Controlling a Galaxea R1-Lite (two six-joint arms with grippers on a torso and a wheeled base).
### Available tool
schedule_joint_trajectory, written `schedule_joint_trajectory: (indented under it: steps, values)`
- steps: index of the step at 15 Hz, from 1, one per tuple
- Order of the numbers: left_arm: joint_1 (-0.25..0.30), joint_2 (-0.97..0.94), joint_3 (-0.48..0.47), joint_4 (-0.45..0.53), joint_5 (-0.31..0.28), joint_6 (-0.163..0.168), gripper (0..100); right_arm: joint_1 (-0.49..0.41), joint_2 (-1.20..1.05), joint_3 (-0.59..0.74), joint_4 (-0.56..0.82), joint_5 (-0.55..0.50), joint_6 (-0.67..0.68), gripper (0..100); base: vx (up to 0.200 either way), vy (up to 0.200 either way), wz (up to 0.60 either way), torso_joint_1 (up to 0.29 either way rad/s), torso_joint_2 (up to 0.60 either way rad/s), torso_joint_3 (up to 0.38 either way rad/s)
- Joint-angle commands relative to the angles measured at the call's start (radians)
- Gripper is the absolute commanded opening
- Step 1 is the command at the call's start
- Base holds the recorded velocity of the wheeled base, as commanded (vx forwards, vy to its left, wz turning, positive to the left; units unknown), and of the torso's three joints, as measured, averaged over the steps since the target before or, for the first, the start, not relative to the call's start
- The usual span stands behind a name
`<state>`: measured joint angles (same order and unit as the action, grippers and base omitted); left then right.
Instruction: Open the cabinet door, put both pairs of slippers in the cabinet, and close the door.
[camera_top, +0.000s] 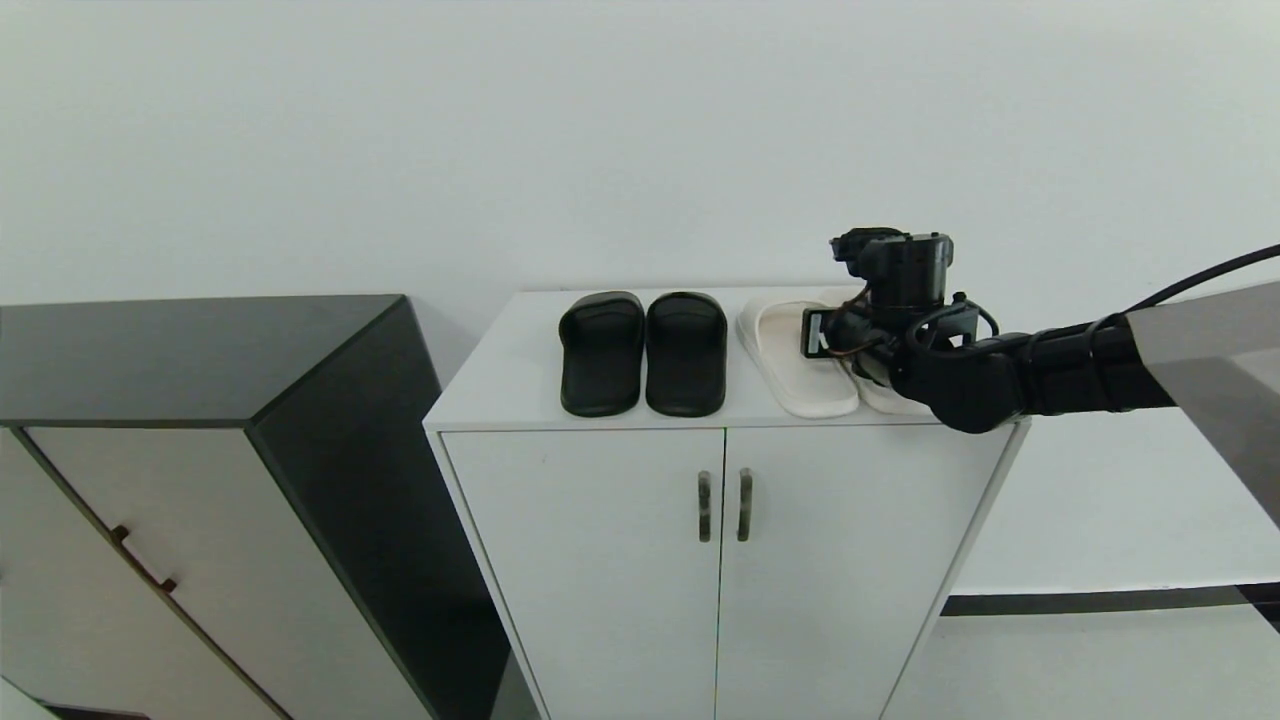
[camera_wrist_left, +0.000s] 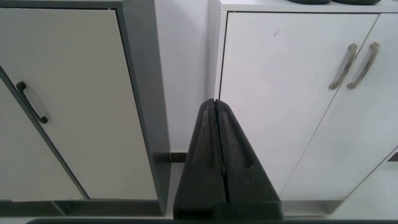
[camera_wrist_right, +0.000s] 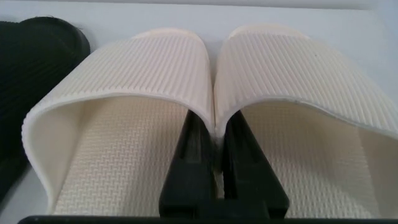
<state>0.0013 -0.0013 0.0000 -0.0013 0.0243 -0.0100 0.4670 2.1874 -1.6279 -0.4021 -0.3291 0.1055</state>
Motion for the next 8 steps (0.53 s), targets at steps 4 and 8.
schedule_joint_trajectory:
  steps: [4,8]
  values:
    - [0.0,0.001,0.0,0.0,0.0,-0.001,0,0.045,-0.216,0.181,-0.004,-0.001,0.003,0,0.0,0.0,0.0,0.0,0.0,0.0]
    - [0.0,0.001,0.0,0.0,0.0,-0.001,0,0.148,-0.488,0.47,-0.009,0.005,0.019,0,0.0,0.0,0.0,0.0,0.0,0.0]
